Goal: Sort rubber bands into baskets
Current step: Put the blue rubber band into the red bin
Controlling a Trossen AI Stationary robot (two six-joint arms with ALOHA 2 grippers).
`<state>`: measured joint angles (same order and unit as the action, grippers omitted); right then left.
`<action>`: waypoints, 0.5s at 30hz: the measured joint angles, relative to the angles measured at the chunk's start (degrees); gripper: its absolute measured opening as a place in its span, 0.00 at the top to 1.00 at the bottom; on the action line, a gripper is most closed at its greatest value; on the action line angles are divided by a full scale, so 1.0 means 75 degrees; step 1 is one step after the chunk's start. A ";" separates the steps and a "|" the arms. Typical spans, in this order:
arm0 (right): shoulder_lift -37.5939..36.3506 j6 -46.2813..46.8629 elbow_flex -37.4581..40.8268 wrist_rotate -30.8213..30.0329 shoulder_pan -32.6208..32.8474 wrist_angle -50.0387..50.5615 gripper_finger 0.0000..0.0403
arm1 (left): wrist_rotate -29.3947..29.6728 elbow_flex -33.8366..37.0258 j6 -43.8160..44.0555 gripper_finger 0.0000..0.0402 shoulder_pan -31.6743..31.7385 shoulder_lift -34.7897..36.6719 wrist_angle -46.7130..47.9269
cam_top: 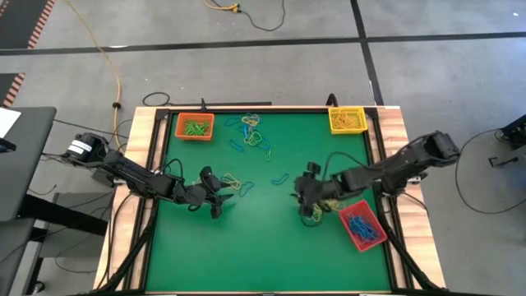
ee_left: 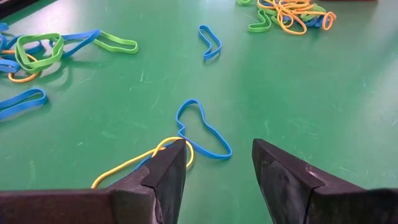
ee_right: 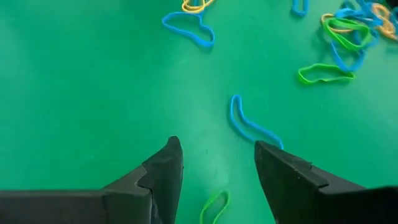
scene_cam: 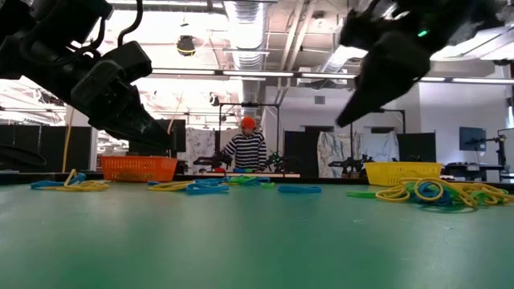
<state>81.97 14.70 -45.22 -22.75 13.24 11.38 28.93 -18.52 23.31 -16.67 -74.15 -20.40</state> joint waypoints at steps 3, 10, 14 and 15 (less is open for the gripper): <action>0.0369 -0.0607 0.0142 0.0702 -0.0558 -0.0879 0.44 | 0.0001 0.0000 0.0006 0.57 -0.0001 0.0000 0.0003; 0.1738 -0.1628 0.0153 0.1313 -0.1445 -0.2400 0.44 | 0.0000 0.0003 0.0006 0.57 -0.0001 0.0000 0.0005; 0.2296 -0.1634 0.0152 0.2007 -0.1964 -0.2700 0.44 | 0.0002 0.0003 0.0006 0.57 -0.0001 0.0000 0.0003; 0.2443 -0.1623 0.0150 0.2234 -0.2066 -0.2797 0.44 | 0.0002 0.0003 0.0006 0.57 -0.0002 0.0000 0.0003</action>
<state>100.29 2.52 -44.10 -5.99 -2.25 -9.60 28.95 -18.50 23.35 -16.69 -74.15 -20.38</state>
